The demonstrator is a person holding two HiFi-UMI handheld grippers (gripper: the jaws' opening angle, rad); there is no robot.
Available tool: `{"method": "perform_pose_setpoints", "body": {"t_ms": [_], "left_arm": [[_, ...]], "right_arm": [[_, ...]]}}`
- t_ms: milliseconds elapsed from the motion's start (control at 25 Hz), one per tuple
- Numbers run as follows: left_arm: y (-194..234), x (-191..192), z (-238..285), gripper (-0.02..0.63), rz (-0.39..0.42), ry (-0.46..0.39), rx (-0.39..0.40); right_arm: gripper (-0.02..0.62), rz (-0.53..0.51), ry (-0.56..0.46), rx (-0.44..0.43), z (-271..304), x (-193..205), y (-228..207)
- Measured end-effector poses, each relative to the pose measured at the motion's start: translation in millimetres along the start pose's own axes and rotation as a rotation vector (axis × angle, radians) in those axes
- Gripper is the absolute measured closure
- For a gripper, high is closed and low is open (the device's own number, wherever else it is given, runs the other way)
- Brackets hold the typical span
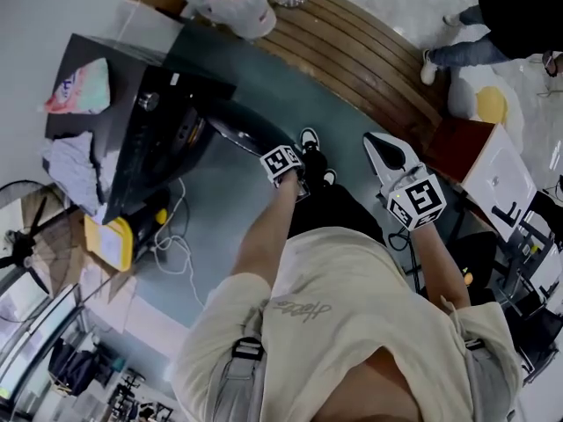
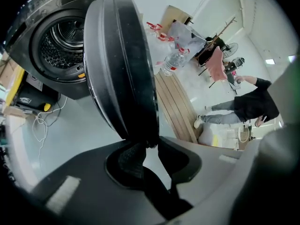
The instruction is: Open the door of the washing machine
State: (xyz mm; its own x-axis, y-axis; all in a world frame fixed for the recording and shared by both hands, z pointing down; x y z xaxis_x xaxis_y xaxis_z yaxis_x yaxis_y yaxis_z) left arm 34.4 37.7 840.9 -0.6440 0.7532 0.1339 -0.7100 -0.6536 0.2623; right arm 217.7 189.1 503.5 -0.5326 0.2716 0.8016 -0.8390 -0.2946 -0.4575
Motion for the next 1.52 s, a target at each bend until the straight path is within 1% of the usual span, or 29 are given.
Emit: {"method": "perform_pose_setpoints", "body": {"t_ms": [80,160,240,360,440,560,640,840,880,920,1000,1080,1160,1360,1440,1520], "left_arm": [[-9,-10,3,0.508,-0.022,-0.008,-0.007],[-21,-17,8,0.509,-0.063,-0.004,-0.003],[-36,-23,12,0.509,-0.113,0.006,0.020],[-53,-37,17,0.511,-0.165,0.009,0.059],[-63,-46,20,0.512,-0.180,0.010,0.076],[-78,-62,25,0.520,-0.178,0.014,0.092],[-87,-74,28,0.526,-0.187,0.026,0.119],[-111,-108,33,0.545,-0.138,0.024,0.153],[-116,-116,34,0.558,-0.130,0.033,0.166],[-120,-123,35,0.592,-0.117,0.045,0.178],[-125,-135,36,0.592,-0.071,0.072,0.192],[-128,-145,34,0.592,-0.030,0.085,0.187],[-129,-159,33,0.592,-0.012,0.091,0.174],[-128,-192,35,0.592,0.002,0.117,0.158],[-128,-206,32,0.592,0.030,0.116,0.170],[-131,-223,31,0.592,0.062,0.111,0.164]], "right_arm": [[0.595,-0.005,0.004,0.003,11,-10,-6],[0.595,-0.011,0.011,0.003,21,-19,-11],[0.595,-0.022,0.021,0.005,30,-28,-15],[0.594,-0.044,0.024,0.010,44,-44,-18],[0.595,-0.057,0.018,0.016,49,-54,-21],[0.595,-0.070,0.020,0.028,54,-66,-30],[0.595,-0.072,0.029,0.027,60,-71,-37],[0.595,-0.063,0.049,0.001,77,-83,-62],[0.595,-0.059,0.052,-0.011,84,-87,-68],[0.595,-0.056,0.056,-0.026,91,-90,-74],[0.595,-0.049,0.067,-0.059,105,-97,-84],[0.595,-0.045,0.073,-0.094,120,-107,-94],[0.595,-0.044,0.073,-0.124,139,-121,-105],[0.595,-0.029,0.089,-0.179,180,-154,-136],[0.595,-0.034,0.107,-0.205,194,-165,-144],[0.595,-0.034,0.123,-0.226,206,-175,-155]]}}
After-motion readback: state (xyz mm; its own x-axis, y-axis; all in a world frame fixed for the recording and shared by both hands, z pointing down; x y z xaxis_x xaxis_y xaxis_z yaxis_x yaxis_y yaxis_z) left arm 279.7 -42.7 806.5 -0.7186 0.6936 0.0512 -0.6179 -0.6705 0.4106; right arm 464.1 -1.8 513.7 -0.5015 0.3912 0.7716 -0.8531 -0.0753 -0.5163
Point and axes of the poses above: the fingertips, and each gripper's own axes: z forward along the fingers, y to its left, x out of its underside, the point moved 5 cm from there along -z, backward along the fingers, and after that the axes turned 14 degrees about z, right-handed, at the moved point
